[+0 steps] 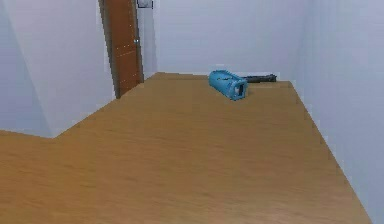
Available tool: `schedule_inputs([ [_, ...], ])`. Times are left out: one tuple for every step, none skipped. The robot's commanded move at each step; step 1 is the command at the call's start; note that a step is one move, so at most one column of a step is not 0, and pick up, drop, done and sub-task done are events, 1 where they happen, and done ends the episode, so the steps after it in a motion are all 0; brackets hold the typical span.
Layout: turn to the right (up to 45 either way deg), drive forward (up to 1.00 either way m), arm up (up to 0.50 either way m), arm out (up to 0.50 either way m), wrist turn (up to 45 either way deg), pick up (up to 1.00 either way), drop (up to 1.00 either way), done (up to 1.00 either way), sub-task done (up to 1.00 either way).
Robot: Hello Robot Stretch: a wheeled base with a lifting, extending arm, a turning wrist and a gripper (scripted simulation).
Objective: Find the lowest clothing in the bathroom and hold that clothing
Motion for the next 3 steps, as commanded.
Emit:
schedule_inputs([
  [0.0, 0.00, -0.30, 0.00, 0.0, 0.00, 0.00, 0.00, 0.00],
  [0.0, 0.00, 0.00, 0.00, 0.0, 1.00, 0.00, 0.00, 0.00],
  [0.0, 0.00, 0.10, 0.00, 0.0, 0.00, 0.00, 0.00, 0.00],
])
